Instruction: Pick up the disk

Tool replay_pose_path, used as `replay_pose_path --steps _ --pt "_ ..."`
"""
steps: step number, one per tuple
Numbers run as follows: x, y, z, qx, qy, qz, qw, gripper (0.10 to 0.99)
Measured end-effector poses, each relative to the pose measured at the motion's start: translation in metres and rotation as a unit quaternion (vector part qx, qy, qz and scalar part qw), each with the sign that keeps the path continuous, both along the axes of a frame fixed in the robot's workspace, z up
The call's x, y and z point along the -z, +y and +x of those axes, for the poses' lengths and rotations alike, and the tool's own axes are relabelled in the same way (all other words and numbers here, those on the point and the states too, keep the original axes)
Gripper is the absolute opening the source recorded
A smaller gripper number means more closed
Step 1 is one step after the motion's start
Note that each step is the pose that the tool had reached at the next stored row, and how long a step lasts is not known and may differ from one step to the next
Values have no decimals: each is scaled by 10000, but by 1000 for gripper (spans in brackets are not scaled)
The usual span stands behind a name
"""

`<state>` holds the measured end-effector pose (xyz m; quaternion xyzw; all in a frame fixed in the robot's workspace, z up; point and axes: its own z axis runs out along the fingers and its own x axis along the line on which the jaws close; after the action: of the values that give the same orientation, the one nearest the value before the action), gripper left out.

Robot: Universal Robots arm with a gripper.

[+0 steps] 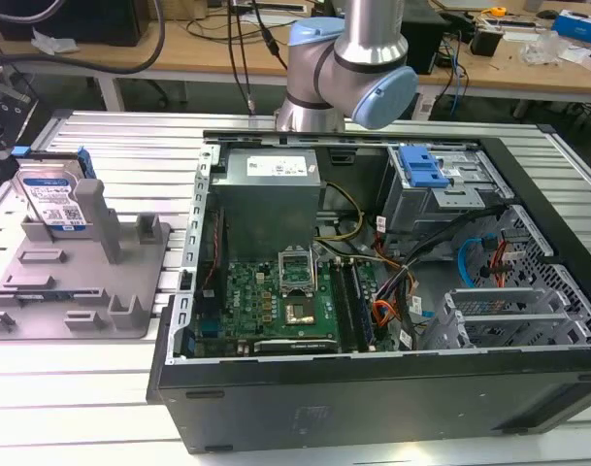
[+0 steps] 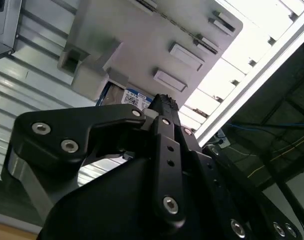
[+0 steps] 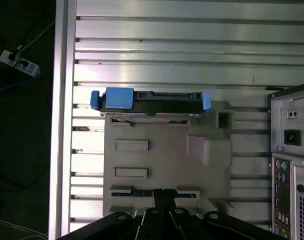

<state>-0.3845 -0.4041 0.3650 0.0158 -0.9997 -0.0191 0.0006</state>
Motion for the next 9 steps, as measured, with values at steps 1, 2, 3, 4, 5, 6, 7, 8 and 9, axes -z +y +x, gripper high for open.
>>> replay_pose_path --steps 1,2,3,4,5,6,7,8,9 --pt "2 0 0 -151 -1 1 9999 106" --pt "3 0 0 -333 0 0 9994 106" --pt "4 0 0 -491 0 0 9988 106" --pt "5 0 0 -668 -1 0 9978 106" --pt "8 0 0 -926 -1 0 9957 106" --pt "8 0 0 -1043 0 0 9945 106" --pt "9 0 0 -1129 0 0 9936 106" --pt "10 0 0 -1254 0 0 9921 106" --pt "11 0 0 -1330 0 0 9911 106"
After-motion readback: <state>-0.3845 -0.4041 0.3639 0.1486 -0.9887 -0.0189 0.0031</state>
